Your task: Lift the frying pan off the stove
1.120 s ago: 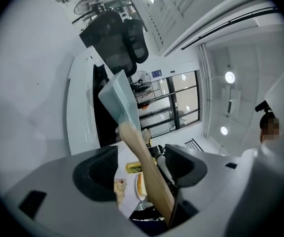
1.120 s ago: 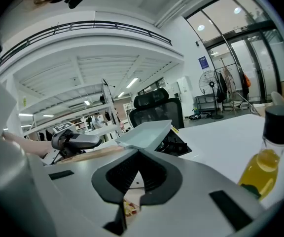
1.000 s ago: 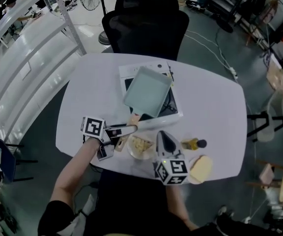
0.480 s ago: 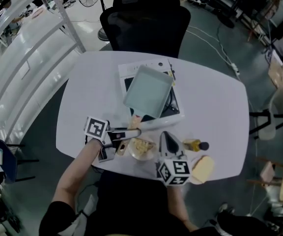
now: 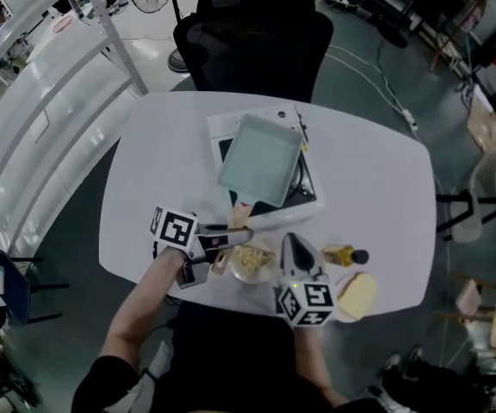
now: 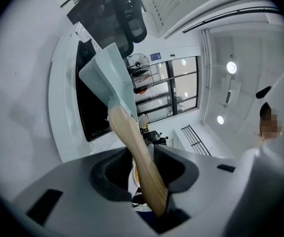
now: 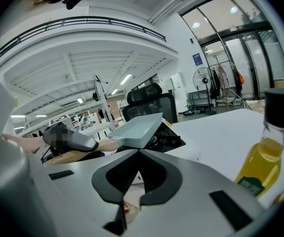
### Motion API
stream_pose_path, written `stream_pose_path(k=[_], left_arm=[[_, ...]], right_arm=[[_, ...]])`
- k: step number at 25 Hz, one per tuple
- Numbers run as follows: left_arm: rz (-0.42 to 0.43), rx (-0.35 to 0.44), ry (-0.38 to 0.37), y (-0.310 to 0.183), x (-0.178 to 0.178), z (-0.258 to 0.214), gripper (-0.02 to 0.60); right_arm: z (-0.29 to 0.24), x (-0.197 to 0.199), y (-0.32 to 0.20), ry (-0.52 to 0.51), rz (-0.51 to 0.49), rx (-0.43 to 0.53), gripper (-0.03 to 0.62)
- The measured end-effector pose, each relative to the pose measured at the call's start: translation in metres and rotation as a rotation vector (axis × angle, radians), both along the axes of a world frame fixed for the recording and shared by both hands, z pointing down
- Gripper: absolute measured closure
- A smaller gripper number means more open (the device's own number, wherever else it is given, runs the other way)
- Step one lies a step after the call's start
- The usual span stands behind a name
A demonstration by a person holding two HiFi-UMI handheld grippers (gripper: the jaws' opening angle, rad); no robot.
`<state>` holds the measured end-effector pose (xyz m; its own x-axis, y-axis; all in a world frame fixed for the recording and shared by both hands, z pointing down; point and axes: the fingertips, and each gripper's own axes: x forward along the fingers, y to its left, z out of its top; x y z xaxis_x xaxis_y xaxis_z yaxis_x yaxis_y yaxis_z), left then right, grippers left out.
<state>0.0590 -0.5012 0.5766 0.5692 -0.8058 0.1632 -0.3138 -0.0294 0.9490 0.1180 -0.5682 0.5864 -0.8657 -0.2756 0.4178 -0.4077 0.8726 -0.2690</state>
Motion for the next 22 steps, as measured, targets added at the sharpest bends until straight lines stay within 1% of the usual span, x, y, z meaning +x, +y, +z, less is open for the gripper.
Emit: stream_pose_path(k=[3,6,13,16,19,22], left_arm=[[0.009,0.01,-0.004,-0.004,0.004,-0.002,0.449],[0.003,0.021,0.01,-0.006,0.005,-0.005,0.448],[0.0,0.022,0.009,-0.001,0.01,-0.016,0.445],[-0.009,0.051,0.02,-0.002,0.012,-0.025,0.44],[-0.02,0.068,0.0,0.001,0.01,-0.034,0.439],[-0.037,0.084,-0.055,0.004,0.004,-0.042,0.44]], right_arm=[[-0.001,0.001,-0.001,0.005,0.008,0.004,0.589],[-0.002,0.001,0.0,0.001,0.008,0.009,0.589],[-0.009,0.003,0.004,-0.003,0.02,0.018,0.589],[-0.011,0.003,0.007,-0.012,0.022,0.017,0.589],[-0.016,0.001,0.011,-0.021,0.028,0.023,0.589],[-0.022,-0.002,0.016,-0.022,0.031,0.025,0.589]])
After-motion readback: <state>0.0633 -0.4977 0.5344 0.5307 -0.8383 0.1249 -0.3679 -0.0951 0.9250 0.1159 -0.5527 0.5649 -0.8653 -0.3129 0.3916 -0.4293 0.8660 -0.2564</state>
